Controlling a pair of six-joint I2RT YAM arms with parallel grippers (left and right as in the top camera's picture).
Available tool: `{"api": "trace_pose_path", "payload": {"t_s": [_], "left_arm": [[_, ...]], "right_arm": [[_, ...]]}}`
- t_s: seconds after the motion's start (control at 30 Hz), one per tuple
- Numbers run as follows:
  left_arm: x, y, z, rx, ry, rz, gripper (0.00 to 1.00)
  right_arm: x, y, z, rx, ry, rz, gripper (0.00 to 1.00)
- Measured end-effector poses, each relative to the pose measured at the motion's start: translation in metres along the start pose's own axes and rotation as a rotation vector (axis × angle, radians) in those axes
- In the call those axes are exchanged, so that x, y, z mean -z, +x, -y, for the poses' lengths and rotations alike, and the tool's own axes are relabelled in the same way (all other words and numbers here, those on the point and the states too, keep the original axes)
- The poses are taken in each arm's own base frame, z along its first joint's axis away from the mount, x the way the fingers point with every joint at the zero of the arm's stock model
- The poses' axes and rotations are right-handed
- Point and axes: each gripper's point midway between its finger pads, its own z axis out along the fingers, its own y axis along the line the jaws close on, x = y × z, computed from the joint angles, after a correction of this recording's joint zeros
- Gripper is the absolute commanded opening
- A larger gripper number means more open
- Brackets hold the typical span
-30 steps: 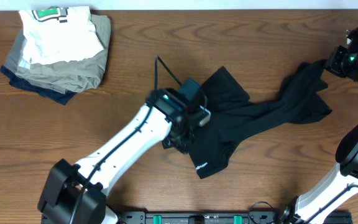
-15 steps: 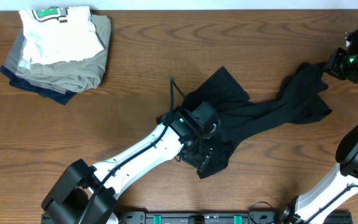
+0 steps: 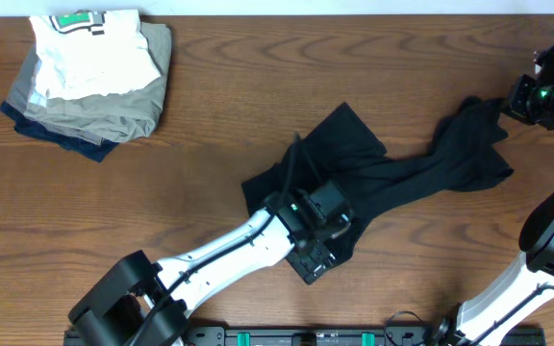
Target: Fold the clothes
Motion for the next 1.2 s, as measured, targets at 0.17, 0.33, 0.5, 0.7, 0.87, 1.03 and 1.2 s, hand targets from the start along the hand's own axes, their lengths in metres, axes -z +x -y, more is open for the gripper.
{"api": "trace_pose_path", "payload": {"t_s": [0.17, 0.33, 0.5, 0.7, 0.87, 1.03, 1.2], "left_arm": [[0.000, -0.003, 0.006, -0.108, 0.013, 0.013, 0.90], [-0.001, -0.002, 0.011, -0.158, 0.044, 0.011, 0.96], [-0.022, 0.012, 0.011, -0.174, 0.065, -0.087, 0.96], [-0.038, 0.022, 0.010, -0.197, 0.078, -0.162, 0.93], [-0.038, 0.019, 0.010, -0.210, 0.079, -0.149, 0.88], [-0.038, 0.017, 0.010, -0.209, 0.077, -0.141, 0.82], [-0.039, 0.014, 0.004, -0.178, 0.042, -0.134, 0.72]], "right_arm": [[0.000, 0.000, 0.002, -0.001, 0.012, -0.002, 0.01], [0.000, 0.001, 0.003, -0.002, 0.015, -0.005, 0.01], [0.000, 0.003, 0.003, -0.004, 0.015, -0.010, 0.01], [0.000, 0.007, 0.003, -0.009, 0.015, -0.026, 0.01], [0.000, 0.007, 0.003, -0.010, 0.015, -0.026, 0.01], [0.000, 0.006, 0.003, -0.008, 0.016, -0.023, 0.01], [0.000, 0.005, 0.003, -0.007, 0.016, -0.020, 0.01]]}}
